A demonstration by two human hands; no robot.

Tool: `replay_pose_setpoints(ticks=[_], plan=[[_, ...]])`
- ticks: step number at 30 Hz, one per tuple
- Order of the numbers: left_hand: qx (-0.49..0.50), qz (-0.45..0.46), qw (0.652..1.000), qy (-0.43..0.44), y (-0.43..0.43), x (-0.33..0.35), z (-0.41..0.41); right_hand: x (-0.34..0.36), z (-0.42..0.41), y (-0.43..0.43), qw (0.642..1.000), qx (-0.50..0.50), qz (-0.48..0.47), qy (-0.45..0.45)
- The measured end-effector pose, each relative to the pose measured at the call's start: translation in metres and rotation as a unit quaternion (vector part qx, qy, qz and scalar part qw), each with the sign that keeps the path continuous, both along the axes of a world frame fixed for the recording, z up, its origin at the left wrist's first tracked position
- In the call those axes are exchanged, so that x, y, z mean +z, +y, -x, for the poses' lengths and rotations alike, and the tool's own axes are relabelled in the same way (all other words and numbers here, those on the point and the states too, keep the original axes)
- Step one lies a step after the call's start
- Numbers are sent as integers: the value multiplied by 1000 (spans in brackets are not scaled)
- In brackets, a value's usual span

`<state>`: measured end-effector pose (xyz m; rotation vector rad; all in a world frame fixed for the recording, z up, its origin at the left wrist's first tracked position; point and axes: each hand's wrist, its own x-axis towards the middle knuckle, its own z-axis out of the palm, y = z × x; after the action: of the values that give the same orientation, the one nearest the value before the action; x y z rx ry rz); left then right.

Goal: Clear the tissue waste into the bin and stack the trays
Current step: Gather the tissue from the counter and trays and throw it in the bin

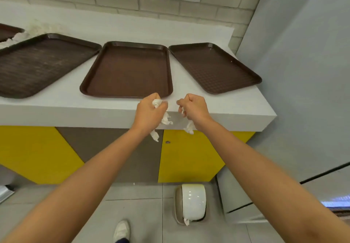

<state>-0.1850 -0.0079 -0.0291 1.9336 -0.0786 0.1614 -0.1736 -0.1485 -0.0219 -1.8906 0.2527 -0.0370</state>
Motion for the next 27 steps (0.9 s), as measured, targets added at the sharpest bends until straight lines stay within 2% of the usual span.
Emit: replay_pose_setpoints(ticks=[5,12,20,22,27], plan=[[-1,2,999,52,-32,-35,38,-49,33,-30,998,31,24,52],[-33,-14,992,119,-58,-85,68,-106,75,-54,990,61,0,125],[-88,-59,975,197,-80,-155,82,-177,106,-86,976,19,19,214],[-98,-61,968,222,-85,-178,85,-197,112,-94,969,-14,-16,247],[-118,-39,951,283,-94,-253,93,-266,126,-111,916,-126,-198,325]])
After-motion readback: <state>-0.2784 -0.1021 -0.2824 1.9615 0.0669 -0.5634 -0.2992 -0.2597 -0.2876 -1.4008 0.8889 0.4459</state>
